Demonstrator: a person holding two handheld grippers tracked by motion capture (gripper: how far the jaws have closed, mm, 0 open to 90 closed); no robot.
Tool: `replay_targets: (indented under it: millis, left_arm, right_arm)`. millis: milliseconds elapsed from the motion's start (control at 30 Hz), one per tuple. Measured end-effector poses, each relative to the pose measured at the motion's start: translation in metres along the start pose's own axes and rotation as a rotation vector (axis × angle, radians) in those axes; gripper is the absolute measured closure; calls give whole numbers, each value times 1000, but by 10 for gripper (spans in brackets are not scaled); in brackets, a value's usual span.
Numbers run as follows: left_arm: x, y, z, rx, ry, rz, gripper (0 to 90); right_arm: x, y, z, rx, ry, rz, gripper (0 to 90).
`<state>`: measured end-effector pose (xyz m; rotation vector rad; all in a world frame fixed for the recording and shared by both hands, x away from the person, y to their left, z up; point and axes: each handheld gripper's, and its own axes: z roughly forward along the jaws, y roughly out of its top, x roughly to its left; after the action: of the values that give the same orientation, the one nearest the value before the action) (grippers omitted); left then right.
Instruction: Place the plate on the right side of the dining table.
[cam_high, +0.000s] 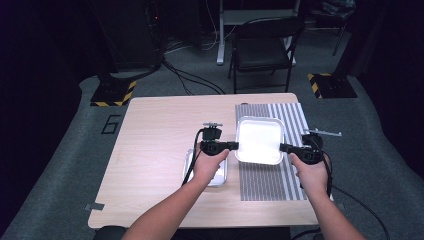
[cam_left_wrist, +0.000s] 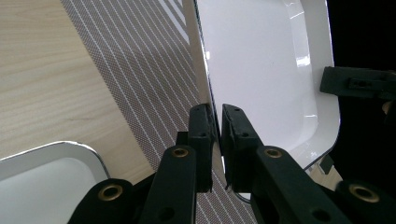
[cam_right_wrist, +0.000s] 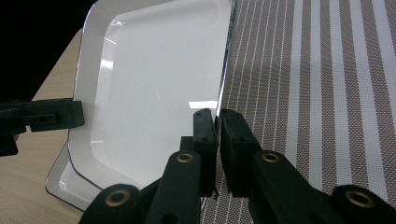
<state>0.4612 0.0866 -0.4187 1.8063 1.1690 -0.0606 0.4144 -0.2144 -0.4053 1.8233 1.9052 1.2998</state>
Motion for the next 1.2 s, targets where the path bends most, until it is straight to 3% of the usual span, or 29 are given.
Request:
replay_targets:
  millis: [1200]
  left_arm:
    - [-6,-6,34,62,-7,17,825]
  right_arm:
    - [-28,-18,-2,17,-44,42,844]
